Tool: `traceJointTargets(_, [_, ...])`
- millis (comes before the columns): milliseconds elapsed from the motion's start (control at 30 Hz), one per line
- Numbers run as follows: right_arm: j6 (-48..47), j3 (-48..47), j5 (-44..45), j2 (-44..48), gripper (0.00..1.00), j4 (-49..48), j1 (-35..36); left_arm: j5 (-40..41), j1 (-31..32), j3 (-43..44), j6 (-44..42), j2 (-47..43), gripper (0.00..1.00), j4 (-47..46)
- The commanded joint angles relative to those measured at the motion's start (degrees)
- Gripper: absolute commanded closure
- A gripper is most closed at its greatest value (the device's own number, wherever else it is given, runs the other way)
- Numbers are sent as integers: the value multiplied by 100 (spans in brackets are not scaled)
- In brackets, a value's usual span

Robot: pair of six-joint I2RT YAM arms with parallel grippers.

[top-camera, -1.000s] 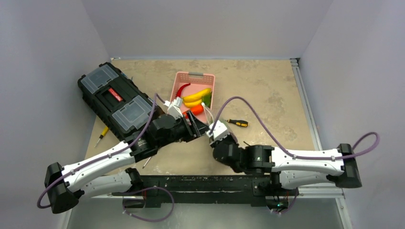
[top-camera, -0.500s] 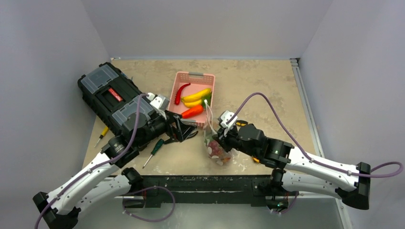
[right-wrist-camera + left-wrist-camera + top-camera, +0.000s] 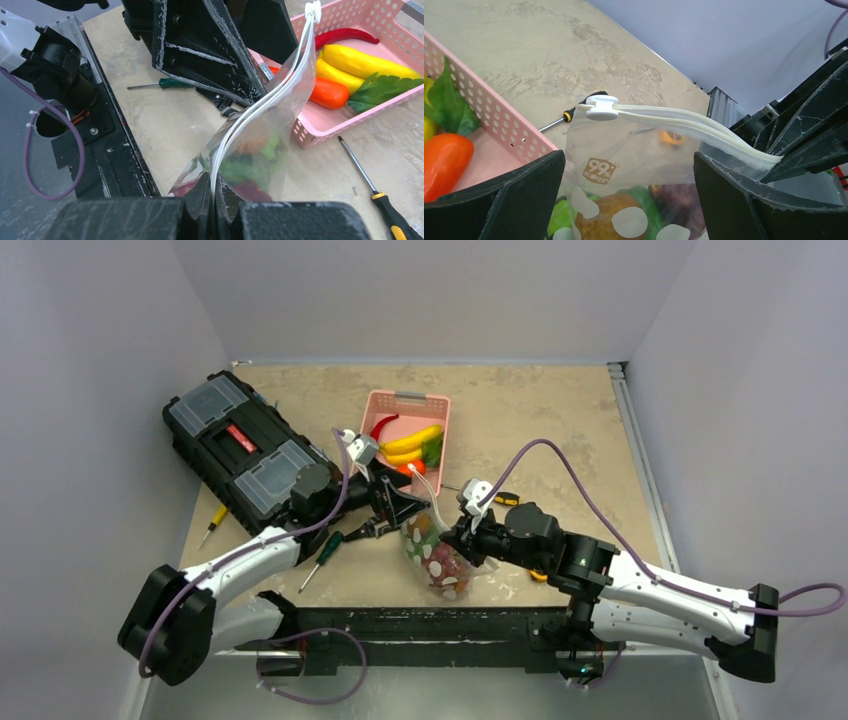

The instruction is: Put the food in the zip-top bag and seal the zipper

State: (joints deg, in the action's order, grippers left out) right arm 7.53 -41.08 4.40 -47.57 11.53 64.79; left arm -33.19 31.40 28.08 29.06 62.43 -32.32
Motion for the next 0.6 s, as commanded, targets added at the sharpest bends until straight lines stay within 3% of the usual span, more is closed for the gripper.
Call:
traceJointTargets(0, [21,22,32,77,100,-494,-28,-718,-118,-105,293,471,0,-2209])
traceJointTargets(100, [-1,2,47,-70,100,-494,-28,-947,-133,-6,391,982,2,-2743])
traceJointTargets(167, [-13,-94,134,-235,100,-387,-28,-1156,-150,93,576,1326,8,-3108])
traceJointTargets(300, [-18,-428,264,-563,100,20,-28,-1391,-255,124,1072,1779,30,-3827])
traceJointTargets(367, [-23,-557,431,-690,100,231,-28,-1426,-303,69,1282,1953,46,-4150])
traceJointTargets(500, [24,-946,791,-967,86,744,-17,-1365,-339,-100,1589,2096,68,-4550])
traceJointTargets(567, [110,-1137,990,-1056,72,983,-20,-1256,-345,-251,1607,2037,74,-4551])
